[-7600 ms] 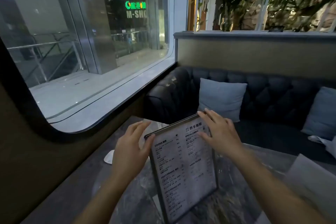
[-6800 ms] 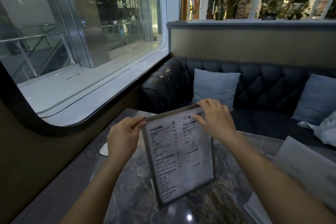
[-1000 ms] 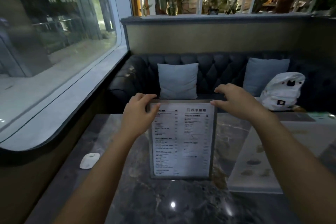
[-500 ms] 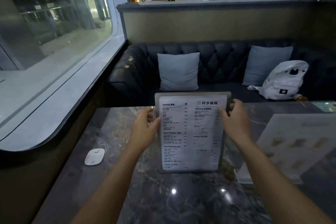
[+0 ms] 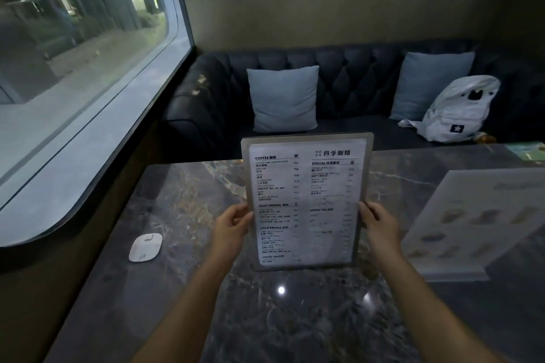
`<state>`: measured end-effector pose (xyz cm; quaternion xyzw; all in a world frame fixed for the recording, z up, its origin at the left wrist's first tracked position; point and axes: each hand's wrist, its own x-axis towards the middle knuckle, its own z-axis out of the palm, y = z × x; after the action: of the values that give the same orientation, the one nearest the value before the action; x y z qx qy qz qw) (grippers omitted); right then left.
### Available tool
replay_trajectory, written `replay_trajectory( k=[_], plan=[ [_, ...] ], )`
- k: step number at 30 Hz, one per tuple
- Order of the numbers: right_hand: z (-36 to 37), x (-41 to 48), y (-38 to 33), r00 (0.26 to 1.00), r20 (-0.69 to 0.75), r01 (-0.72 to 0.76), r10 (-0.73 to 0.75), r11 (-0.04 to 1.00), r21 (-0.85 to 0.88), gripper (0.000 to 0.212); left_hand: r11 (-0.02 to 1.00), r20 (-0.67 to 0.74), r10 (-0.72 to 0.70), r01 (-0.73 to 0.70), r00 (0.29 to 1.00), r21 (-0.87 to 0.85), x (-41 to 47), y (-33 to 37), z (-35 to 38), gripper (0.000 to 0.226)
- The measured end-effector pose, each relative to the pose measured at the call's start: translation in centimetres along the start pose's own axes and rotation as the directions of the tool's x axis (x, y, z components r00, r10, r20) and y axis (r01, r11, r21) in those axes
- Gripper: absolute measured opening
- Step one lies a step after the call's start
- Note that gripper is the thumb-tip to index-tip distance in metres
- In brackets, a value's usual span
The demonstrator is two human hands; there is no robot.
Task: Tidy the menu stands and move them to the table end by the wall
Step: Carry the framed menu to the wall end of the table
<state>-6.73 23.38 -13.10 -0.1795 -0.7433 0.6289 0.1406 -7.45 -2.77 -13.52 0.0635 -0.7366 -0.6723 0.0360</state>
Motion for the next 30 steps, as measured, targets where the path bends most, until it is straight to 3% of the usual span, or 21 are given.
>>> replay_trajectory(
  k=[5, 11, 15, 19, 22, 30],
  plan=[
    [-0.2, 0.8, 1.0, 0.994, 0.038, -0.107, 0.103, 0.986, 0.131, 0.011, 0.993, -0.028, -0.034, 0.030, 0.999, -0.111, 0.1, -0.9, 0.3, 0.012],
    [0.2, 1.2, 1.7, 0.993, -0.016, -0.108, 0.113, 0.975, 0.192, 0.010, 0.991, -0.053, 0.112, -0.115, 0.992, -0.069, 0.0, -0.8, 0.5, 0.018],
    [0.3, 1.3, 1.5, 0.992, -0.004, -0.126, 0.129, 0.974, 0.190, 0.015, 0.987, -0.087, 0.135, -0.142, 0.987, -0.078, -0.6, -1.0, 0.5, 0.022],
    [1.2, 0.7, 0.8, 0.992, 0.069, -0.119, 0.108, 0.978, 0.174, 0.012, 0.988, -0.136, 0.120, -0.131, 0.983, -0.079, -1.6, -1.2, -0.8, 0.023],
    [2.7, 0.0, 0.0, 0.984, 0.150, -0.122, 0.097, 0.978, 0.168, 0.021, 0.987, -0.165, 0.100, -0.118, 0.981, -0.104, -2.8, -1.0, -2.8, 0.027],
    [9.3, -3.1, -3.7, 0.937, 0.348, -0.003, -0.040, 0.992, 0.123, 0.017, 0.979, -0.390, 0.156, -0.193, 0.907, -0.059, -7.3, 1.3, -10.0, 0.025]
  ],
)
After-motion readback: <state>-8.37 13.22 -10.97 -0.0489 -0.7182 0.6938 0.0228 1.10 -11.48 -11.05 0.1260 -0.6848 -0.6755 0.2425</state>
